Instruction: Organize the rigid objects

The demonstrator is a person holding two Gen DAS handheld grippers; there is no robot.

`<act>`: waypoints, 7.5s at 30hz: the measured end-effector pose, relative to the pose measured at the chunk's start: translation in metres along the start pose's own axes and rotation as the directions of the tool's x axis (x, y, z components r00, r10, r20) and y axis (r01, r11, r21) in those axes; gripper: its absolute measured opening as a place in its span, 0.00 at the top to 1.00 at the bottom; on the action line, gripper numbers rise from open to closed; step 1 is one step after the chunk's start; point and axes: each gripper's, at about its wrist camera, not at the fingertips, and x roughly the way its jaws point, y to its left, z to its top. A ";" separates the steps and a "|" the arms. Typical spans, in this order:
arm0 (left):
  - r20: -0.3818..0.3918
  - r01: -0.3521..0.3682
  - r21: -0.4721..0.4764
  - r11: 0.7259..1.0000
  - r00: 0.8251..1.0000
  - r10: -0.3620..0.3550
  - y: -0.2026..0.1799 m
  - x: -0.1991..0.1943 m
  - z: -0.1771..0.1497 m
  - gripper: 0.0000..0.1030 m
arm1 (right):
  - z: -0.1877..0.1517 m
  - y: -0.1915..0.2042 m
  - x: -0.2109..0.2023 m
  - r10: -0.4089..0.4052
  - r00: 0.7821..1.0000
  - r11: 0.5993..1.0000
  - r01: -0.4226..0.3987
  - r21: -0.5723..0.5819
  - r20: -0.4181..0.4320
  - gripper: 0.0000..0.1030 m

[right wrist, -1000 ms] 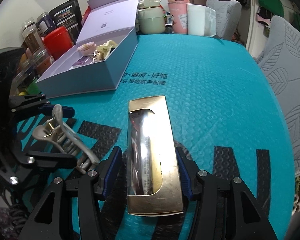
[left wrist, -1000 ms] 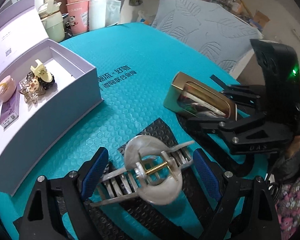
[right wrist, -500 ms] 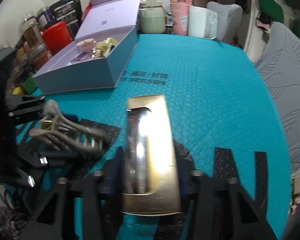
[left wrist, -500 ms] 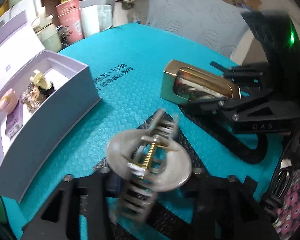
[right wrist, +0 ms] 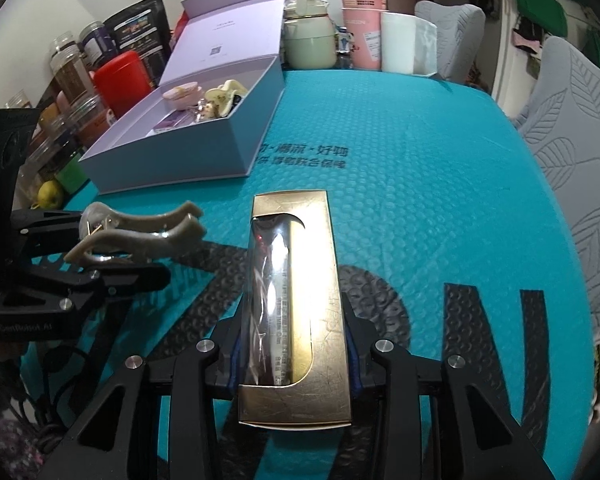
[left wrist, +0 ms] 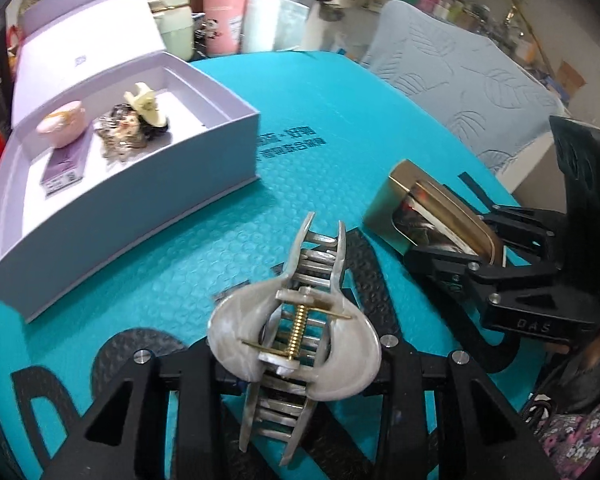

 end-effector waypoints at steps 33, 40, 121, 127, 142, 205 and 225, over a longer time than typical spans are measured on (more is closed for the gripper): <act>0.147 -0.114 -0.214 0.970 0.978 0.147 0.064 -0.076 -0.013 0.65 | 0.043 0.094 0.004 0.127 0.992 0.979 -0.122 -0.163 0.024 0.64; 0.169 -0.113 -0.201 0.973 0.974 0.148 0.069 -0.083 0.003 0.65 | 0.059 0.100 -0.003 0.127 0.991 0.976 -0.117 -0.185 0.043 0.64; -0.008 -0.192 -0.108 0.975 0.981 0.192 0.150 0.023 0.092 0.65 | 0.156 0.100 0.105 0.113 0.993 0.917 -0.111 -0.383 -0.018 0.64; -0.039 -0.205 -0.126 0.971 0.979 0.202 0.154 0.030 0.093 0.65 | 0.157 0.098 0.112 0.116 0.993 0.922 -0.121 -0.368 -0.036 0.64; -0.024 -0.216 -0.187 0.958 0.976 0.216 0.159 0.030 0.096 0.65 | 0.158 0.098 0.125 0.072 0.996 0.931 -0.088 -0.353 -0.057 0.63; 0.167 -0.425 -0.281 0.860 0.861 0.480 0.078 -0.129 0.052 0.17 | 0.123 0.093 -0.059 -0.087 0.962 0.989 0.115 -0.095 0.261 0.09; 0.129 -0.415 -0.306 0.857 0.874 0.469 0.059 -0.131 0.016 0.17 | 0.077 0.098 -0.060 -0.111 0.976 0.993 0.116 -0.016 0.188 0.09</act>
